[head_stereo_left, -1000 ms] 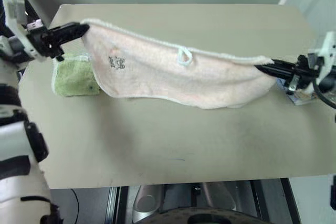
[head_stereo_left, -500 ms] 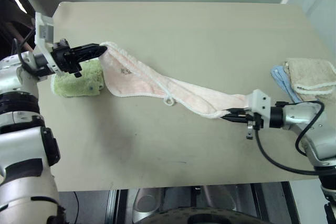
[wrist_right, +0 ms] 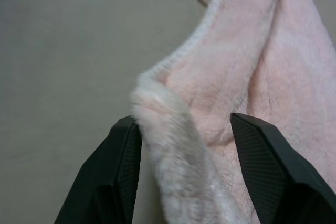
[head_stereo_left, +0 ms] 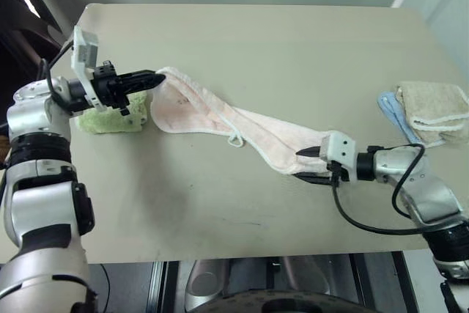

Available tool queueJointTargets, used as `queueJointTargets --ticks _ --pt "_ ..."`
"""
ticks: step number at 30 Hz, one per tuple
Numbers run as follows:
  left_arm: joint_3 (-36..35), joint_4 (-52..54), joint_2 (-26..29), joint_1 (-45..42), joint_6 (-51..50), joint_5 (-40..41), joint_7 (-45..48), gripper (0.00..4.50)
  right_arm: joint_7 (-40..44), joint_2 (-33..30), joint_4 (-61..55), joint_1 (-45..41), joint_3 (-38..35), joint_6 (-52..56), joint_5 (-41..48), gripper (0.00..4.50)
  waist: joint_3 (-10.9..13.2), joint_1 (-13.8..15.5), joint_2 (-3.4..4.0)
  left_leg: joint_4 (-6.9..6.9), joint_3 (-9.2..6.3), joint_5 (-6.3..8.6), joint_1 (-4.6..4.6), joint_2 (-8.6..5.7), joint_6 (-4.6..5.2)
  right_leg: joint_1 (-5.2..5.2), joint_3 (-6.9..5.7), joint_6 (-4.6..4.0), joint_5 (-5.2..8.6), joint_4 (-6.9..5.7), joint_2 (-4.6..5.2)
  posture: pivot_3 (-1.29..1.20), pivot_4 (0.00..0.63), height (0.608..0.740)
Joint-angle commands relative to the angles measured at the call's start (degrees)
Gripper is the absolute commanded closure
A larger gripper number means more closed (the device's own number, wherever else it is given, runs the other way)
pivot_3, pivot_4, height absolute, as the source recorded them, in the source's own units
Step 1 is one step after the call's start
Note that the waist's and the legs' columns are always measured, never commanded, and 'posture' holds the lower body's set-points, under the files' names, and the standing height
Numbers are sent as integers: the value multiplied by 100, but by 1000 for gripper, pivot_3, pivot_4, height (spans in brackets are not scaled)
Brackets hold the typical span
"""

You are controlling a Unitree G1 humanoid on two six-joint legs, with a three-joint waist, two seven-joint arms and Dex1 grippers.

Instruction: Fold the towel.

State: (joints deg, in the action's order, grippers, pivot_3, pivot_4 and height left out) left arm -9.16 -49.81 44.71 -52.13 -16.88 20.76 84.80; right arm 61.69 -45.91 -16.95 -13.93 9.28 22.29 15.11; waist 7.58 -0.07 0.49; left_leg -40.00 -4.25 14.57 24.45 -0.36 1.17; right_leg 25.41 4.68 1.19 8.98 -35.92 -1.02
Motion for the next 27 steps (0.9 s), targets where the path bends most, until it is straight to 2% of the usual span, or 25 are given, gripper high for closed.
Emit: queueJointTargets --ticks 1,9,19,27 --pt "-55 141 40 -62 74 7 43 4500 424 -299 -460 -227 -456 578 746 1920 0 0 -1 -1 0 0 1 0 0 0 0 -1 0 1 -1 0 150 733" --pt "-60 151 2 -23 97 9 27 4500 816 -698 -340 -546 -247 1086 895 1920 -1 3 -3 1 -1 1 6 0 -4 5 0 -2 11 1 0 0 150 733" --pt "-66 222 8 100 161 5 11 4500 1188 -673 863 -1248 456 373 30 1920 -1 0 -3 2 -2 3 6 0 0 9 1 -1 10 0 0 0 150 733" --pt "-83 328 34 194 156 24 1 4500 1712 -703 1726 -1540 785 439 -209 1920 -1 16 -3 3 -2 3 15 1 1 17 0 -1 10 0 1 0 150 733"
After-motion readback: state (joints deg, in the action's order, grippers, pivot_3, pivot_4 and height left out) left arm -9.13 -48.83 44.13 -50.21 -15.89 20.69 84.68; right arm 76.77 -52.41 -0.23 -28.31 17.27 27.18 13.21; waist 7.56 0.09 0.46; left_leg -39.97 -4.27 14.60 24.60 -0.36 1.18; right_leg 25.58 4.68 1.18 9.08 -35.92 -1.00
